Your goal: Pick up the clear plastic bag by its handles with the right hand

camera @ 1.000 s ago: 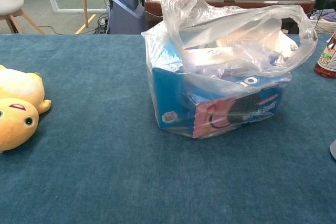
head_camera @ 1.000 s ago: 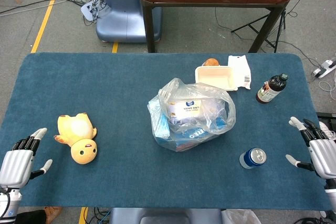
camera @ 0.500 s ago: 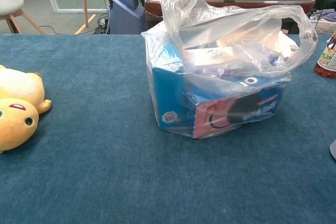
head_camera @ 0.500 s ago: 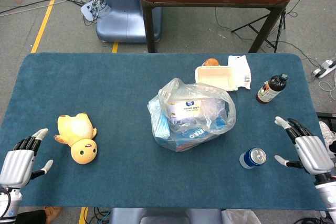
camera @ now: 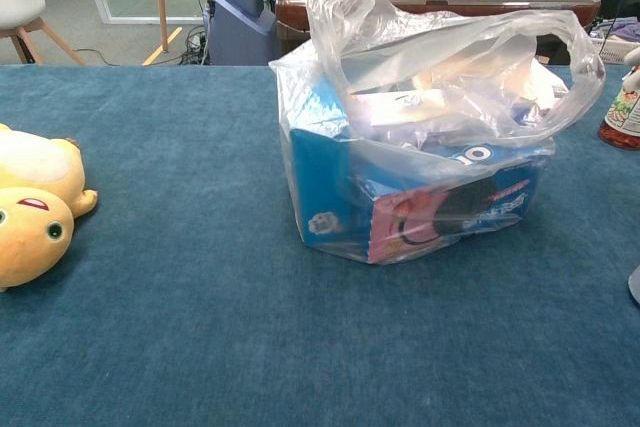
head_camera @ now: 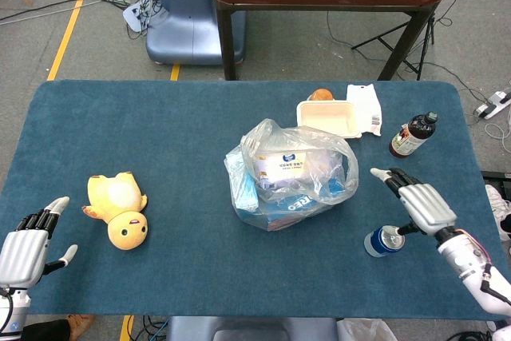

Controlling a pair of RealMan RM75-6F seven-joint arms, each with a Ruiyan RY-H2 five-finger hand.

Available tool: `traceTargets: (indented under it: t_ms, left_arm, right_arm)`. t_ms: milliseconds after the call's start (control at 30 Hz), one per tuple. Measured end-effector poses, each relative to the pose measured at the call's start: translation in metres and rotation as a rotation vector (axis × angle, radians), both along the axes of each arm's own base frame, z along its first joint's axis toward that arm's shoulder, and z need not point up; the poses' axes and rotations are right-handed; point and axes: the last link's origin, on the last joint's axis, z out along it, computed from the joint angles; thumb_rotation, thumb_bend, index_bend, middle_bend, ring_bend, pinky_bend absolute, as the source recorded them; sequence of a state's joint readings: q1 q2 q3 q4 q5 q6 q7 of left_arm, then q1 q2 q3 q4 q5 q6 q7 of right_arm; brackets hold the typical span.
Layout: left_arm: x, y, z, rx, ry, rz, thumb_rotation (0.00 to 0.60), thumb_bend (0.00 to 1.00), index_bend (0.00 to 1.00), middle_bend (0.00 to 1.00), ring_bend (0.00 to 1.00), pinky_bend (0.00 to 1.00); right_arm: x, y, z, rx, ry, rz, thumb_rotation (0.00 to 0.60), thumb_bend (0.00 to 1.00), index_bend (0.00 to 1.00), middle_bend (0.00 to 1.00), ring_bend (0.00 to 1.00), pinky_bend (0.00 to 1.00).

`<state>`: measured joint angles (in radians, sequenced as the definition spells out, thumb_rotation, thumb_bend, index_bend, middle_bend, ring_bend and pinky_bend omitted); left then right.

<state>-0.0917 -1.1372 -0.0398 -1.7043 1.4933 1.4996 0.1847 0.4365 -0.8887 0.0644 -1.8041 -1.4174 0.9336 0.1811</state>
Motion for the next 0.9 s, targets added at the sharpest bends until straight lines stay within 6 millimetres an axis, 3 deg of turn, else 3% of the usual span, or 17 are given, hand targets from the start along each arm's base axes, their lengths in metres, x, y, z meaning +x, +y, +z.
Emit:
traceTargets:
  t_ms: [233,467,900]
  left_arm:
    - [-0.001,-0.002,0.0,-0.003,0.002,0.006,0.6,0.21,0.1,0.16,0.21,0.22]
    - [0.0,-0.003,0.002,0.005,-0.002,0.002,0.6,0.21,0.1,0.16,0.21,0.22]
    - [0.0,-0.005,0.003,0.006,-0.004,0.004,0.6,0.21,0.1,0.16,0.21,0.22]
  right_arm:
    - [0.029,-0.028,-0.025,0.102,-0.044,0.035,0.6,0.06,0.02,0.12,0.03,0.21]
    - [0.052,-0.034,-0.041,0.166,-0.166,0.05,0.6,0.06,0.02,0.12,0.03,0.2]
    - [0.078,-0.038,-0.037,0.218,-0.446,0.065,0.6,0.06,0.02,0.12,0.03,0.2]
